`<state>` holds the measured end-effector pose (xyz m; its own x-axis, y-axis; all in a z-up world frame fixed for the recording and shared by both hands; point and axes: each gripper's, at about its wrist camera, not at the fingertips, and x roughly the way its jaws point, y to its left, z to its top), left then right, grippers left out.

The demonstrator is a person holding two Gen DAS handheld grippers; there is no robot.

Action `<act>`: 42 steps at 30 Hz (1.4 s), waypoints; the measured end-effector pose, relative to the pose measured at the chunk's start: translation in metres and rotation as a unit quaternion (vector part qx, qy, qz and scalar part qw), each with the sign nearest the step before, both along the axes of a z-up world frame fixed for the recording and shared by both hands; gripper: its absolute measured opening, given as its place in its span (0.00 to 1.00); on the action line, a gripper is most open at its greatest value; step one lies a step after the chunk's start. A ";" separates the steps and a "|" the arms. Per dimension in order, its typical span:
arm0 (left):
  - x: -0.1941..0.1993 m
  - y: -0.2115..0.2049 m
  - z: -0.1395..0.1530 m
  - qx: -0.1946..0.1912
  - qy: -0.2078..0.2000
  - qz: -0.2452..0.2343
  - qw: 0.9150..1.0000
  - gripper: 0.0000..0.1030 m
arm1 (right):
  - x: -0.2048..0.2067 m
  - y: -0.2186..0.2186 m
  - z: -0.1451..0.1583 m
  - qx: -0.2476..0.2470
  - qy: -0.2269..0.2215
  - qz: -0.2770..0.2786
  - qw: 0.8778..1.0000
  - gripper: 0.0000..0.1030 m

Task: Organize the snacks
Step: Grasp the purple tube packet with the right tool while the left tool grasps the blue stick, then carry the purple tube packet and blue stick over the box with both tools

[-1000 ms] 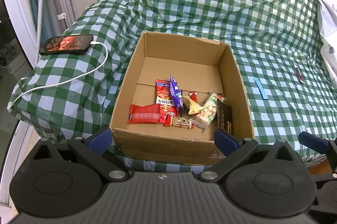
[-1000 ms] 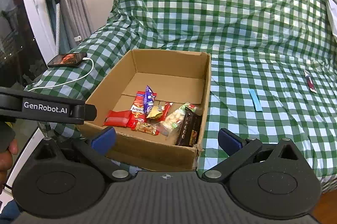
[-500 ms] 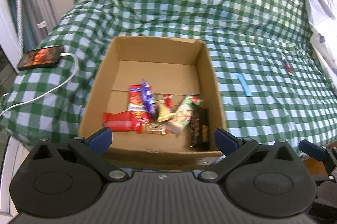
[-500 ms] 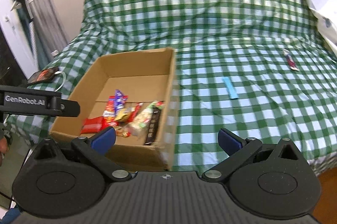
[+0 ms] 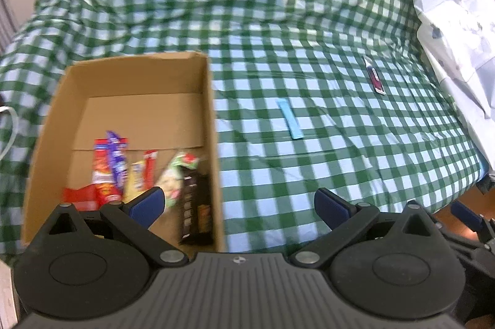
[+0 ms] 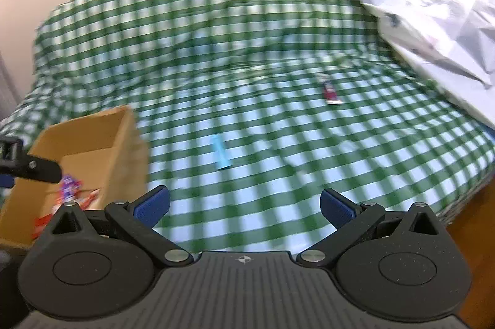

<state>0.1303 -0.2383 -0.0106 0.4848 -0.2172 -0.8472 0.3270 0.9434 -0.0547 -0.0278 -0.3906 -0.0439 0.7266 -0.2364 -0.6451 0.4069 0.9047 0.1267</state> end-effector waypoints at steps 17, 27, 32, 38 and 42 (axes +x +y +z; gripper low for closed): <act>0.182 -0.157 -0.149 0.038 0.090 0.024 0.995 1.00 | 0.163 -0.241 -0.079 -0.031 -0.017 -0.123 0.992 0.99; 0.240 -0.183 -0.224 0.061 0.139 0.033 0.988 1.00 | 0.296 -0.335 -0.177 -0.010 0.028 -0.157 0.987 0.99; 0.238 -0.188 -0.233 0.078 0.119 0.017 0.990 1.00 | 0.334 -0.353 -0.213 -0.015 0.066 -0.158 0.985 1.00; 0.234 -0.182 -0.214 0.061 0.079 0.018 0.995 0.31 | 0.331 -0.348 -0.208 -0.051 0.027 -0.102 0.993 0.39; 0.227 -0.177 -0.207 0.049 0.092 0.001 0.995 0.14 | 0.318 -0.341 -0.202 -0.057 0.032 -0.081 0.995 0.23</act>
<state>0.3577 -0.4157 -0.2179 0.3203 -0.1287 -0.9385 0.3182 0.9478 -0.0213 0.2897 -0.7315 -0.2464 0.6314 -0.4215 -0.6509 0.5526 0.8334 -0.0036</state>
